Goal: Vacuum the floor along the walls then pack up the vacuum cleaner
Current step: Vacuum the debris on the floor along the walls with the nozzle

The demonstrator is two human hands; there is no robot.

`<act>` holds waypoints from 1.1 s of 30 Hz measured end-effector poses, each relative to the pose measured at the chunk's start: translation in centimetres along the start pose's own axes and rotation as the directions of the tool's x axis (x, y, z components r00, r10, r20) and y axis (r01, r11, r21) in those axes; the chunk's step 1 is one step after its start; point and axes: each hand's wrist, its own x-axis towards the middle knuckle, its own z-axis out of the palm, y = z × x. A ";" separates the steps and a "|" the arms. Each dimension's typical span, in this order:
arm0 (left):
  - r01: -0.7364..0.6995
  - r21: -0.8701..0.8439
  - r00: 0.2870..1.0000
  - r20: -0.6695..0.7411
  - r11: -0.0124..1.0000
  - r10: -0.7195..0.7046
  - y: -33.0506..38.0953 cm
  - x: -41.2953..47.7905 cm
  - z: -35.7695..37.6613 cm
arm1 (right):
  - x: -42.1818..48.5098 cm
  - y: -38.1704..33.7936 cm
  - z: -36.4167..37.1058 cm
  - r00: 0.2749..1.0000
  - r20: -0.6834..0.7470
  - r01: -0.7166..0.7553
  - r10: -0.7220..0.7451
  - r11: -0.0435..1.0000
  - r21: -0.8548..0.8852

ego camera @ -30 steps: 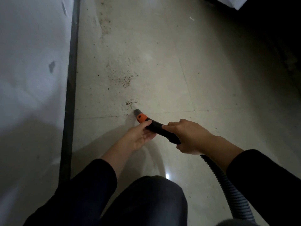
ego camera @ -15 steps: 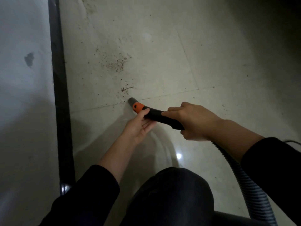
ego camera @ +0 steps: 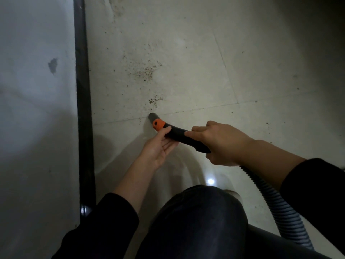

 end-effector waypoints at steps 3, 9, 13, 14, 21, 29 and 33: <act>-0.001 -0.007 1.000 -0.005 1.000 0.001 0.3 -0.2 -0.3 | 0.4 -0.2 -0.4 1.000 0.000 0.011 -0.011 1.000 0.001; 0.002 -0.035 1.000 -0.010 0.999 -0.002 0.1 -0.6 -1.0 | 0.4 -0.8 -0.6 0.999 0.011 0.032 -0.032 0.999 -0.012; -0.007 -0.049 1.000 -0.024 0.999 0.006 0.1 -0.9 -1.6 | 0.7 -1.4 -0.7 0.999 0.011 0.053 -0.053 0.998 -0.020; -0.013 -0.056 0.999 -0.030 0.998 0.012 0.2 -1.0 -1.8 | 0.8 -1.6 -0.8 0.998 0.013 0.059 -0.059 0.998 -0.019; -0.036 -0.079 0.998 -0.058 0.996 0.032 0.8 -1.2 -3.0 | 2.0 -2.6 -1.0 0.996 0.005 0.085 -0.085 0.996 -0.021; -0.071 -0.080 0.994 -0.091 0.994 0.064 2.2 -1.1 -4.1 | 3.8 -3.5 -1.7 0.994 -0.022 0.110 -0.111 0.993 -0.044; -0.082 -0.078 0.992 -0.105 0.994 0.074 2.8 -1.2 -4.7 | 4.5 -4.0 -2.0 0.990 -0.020 0.135 -0.136 0.990 -0.043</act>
